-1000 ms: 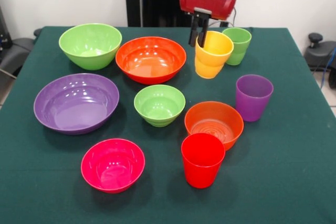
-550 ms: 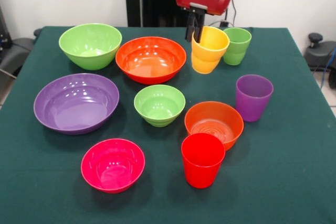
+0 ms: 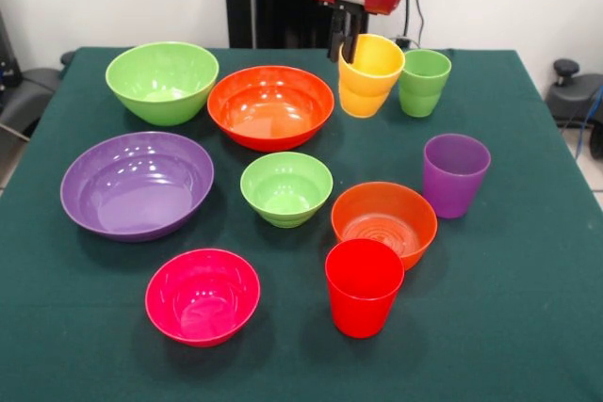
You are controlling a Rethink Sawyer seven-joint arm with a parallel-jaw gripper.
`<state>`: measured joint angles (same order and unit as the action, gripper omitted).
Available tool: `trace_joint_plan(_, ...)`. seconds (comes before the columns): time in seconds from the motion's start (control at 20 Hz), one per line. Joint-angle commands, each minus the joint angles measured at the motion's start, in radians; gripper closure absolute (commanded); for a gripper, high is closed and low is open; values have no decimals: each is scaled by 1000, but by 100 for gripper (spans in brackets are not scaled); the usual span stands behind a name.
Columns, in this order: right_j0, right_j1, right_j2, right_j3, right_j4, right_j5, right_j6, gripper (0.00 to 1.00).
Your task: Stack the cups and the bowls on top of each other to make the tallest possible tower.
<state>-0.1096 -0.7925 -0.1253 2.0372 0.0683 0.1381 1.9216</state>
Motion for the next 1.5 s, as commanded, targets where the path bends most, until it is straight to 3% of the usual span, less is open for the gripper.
trace_joint_plan(0.05,-39,7,101,78,-86,-11,64,100)
trace_joint_plan(1.1,-139,4,144,121,-178,-69,81,100)
trace_joint_plan(1.5,-201,12,158,157,-244,-124,76,100)
